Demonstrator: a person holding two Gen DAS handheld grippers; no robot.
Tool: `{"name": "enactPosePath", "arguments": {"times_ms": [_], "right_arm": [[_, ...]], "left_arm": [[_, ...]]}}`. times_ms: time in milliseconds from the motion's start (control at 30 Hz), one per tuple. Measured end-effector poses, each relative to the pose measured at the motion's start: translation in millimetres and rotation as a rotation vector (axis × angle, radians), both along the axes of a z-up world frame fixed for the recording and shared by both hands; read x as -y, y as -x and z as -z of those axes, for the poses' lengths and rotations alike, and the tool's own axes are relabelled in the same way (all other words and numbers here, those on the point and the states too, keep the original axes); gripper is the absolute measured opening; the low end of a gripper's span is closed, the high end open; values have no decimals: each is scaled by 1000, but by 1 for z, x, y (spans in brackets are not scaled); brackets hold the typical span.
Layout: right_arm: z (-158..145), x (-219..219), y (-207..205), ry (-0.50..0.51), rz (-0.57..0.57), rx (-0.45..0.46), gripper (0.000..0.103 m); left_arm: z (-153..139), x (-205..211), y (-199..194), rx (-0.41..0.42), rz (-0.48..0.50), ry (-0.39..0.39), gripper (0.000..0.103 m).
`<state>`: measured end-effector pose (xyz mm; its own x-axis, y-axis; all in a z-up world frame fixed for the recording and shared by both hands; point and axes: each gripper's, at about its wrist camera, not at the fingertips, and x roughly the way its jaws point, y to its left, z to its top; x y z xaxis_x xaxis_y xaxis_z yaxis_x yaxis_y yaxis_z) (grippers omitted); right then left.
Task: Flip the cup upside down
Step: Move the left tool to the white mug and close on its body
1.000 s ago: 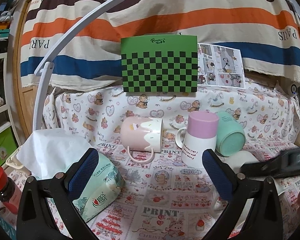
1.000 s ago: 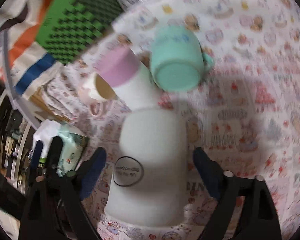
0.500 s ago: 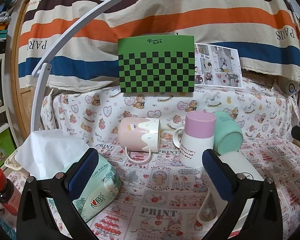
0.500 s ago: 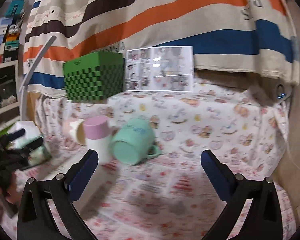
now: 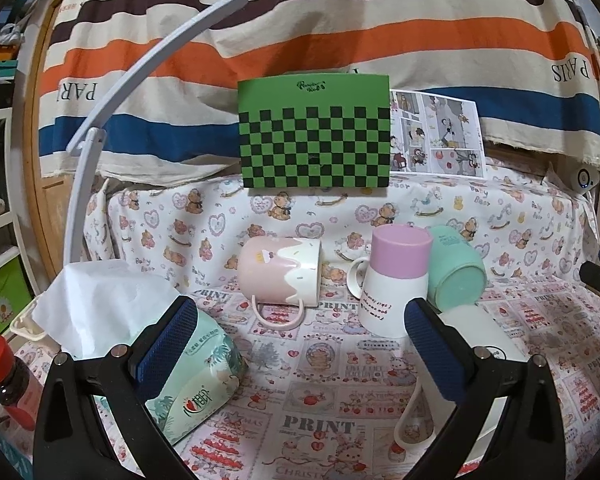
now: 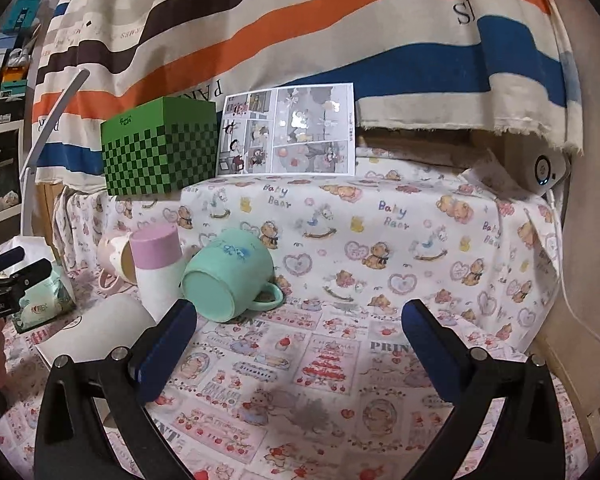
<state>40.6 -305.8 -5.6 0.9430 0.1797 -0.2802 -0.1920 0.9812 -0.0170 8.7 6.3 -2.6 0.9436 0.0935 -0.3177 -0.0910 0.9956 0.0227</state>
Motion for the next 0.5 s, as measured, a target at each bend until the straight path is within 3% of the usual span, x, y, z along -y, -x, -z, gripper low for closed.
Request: {"name": "enactPosePath", "arguments": {"times_ms": [133, 200, 300, 433, 500], "right_arm": [[-1, -4, 7, 25, 9, 35, 103], [-1, -4, 7, 26, 13, 40, 103], [-1, -2, 5, 13, 22, 25, 103], [-1, -3, 6, 21, 17, 35, 103], [0, -3, 5, 23, 21, 33, 103]], "left_arm": [[0, 4, 2, -4, 16, -19, 103], [-4, 9, 1, -23, -2, -87, 103], [-20, 13, 7, 10, 16, -109, 103], [-44, 24, -3, -85, 85, -83, 103], [-51, 31, -14, -177, 128, -48, 103]]}}
